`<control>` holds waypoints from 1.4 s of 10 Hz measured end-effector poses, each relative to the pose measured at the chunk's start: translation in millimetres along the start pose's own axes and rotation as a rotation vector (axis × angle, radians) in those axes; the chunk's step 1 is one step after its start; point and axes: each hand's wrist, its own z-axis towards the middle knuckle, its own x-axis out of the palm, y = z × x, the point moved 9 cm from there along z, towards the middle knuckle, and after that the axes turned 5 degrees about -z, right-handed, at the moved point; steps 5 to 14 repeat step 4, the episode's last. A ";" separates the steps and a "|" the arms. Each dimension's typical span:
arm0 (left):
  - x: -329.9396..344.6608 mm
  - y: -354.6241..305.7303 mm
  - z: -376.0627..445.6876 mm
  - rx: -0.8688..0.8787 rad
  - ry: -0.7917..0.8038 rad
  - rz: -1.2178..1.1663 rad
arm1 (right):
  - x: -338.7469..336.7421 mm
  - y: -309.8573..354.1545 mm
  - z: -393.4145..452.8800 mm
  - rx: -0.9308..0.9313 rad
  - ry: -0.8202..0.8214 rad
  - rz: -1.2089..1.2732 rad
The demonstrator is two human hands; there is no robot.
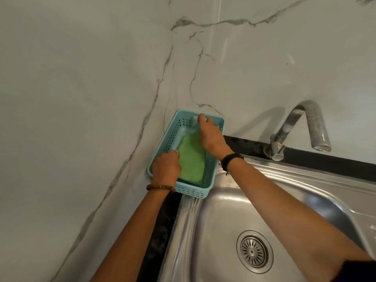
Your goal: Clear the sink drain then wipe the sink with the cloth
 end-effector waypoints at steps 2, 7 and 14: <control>27.9 3.9 9.2 -0.003 0.194 0.499 | 44.2 2.4 -4.7 -0.127 0.187 -0.502; 17.1 -16.4 3.6 0.036 0.047 0.431 | 16.4 13.0 -16.3 -0.133 0.083 -0.438; 17.1 -16.4 3.6 0.036 0.047 0.431 | 16.4 13.0 -16.3 -0.133 0.083 -0.438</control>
